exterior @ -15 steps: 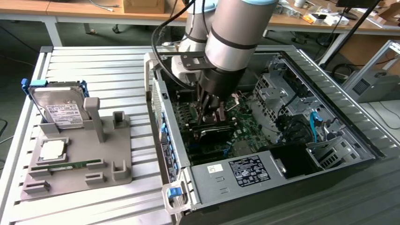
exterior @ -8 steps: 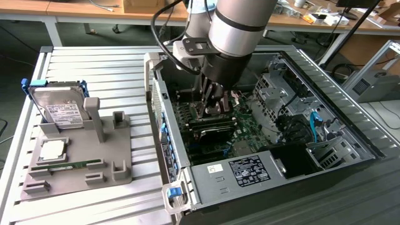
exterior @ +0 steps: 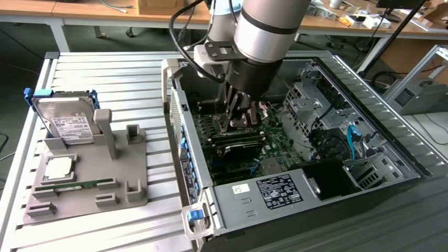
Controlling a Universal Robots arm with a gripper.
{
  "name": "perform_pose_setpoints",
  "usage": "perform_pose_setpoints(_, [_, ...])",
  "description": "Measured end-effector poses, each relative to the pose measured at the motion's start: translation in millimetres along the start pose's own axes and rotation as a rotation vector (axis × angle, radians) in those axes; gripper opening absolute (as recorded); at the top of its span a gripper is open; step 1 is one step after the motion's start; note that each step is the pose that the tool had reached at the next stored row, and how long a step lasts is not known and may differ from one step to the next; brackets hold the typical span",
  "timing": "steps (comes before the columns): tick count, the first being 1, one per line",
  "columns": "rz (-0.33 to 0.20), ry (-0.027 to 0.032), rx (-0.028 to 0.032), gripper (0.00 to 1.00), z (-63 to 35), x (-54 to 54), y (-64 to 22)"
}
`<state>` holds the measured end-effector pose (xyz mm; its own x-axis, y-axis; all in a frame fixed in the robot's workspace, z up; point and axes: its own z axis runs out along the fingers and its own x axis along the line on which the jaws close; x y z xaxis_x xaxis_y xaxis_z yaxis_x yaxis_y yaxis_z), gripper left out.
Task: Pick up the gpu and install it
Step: 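Press down on the gpu until it lock into place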
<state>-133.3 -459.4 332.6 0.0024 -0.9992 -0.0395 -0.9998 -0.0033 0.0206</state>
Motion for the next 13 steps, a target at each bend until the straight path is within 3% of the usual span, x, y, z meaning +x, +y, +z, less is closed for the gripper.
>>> perform_pose_setpoints(6, [0.000, -0.0002, 0.0001, 0.11, -0.1, 0.0, -10.2])
perform_pose_setpoints(13, [0.000, -0.0002, -0.0006, 0.11, -0.5, 0.1, -30.4])
